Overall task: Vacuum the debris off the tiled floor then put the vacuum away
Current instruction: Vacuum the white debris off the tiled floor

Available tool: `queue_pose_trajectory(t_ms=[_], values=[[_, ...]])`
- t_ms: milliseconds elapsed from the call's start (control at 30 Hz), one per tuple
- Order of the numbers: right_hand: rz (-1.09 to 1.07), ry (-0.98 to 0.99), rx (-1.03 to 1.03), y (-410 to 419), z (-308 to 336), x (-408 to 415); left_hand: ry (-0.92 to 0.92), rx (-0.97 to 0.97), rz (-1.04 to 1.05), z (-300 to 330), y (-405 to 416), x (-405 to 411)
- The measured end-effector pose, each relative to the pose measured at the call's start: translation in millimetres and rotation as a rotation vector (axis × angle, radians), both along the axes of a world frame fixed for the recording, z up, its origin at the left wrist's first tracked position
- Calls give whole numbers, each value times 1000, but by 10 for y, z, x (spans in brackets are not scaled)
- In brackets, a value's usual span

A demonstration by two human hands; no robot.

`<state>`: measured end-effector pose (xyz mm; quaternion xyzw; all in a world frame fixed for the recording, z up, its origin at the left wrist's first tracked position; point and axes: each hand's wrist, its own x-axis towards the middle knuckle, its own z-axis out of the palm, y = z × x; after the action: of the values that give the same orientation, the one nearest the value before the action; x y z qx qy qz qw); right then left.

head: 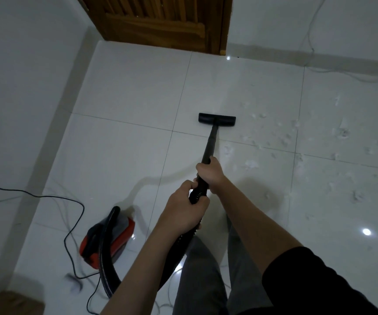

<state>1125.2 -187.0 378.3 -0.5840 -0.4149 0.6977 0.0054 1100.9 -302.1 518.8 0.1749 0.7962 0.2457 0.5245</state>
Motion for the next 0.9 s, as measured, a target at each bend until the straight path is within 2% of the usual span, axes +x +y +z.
queue_pose_trajectory(t_ms=[333, 900], values=[[-40, -47, -20, -830, -28, 88, 17, 32, -81, -143, -860, -7], [-11, -76, 12, -1632, 136, 455, -9, 46, -40, -74, -1668, 371]])
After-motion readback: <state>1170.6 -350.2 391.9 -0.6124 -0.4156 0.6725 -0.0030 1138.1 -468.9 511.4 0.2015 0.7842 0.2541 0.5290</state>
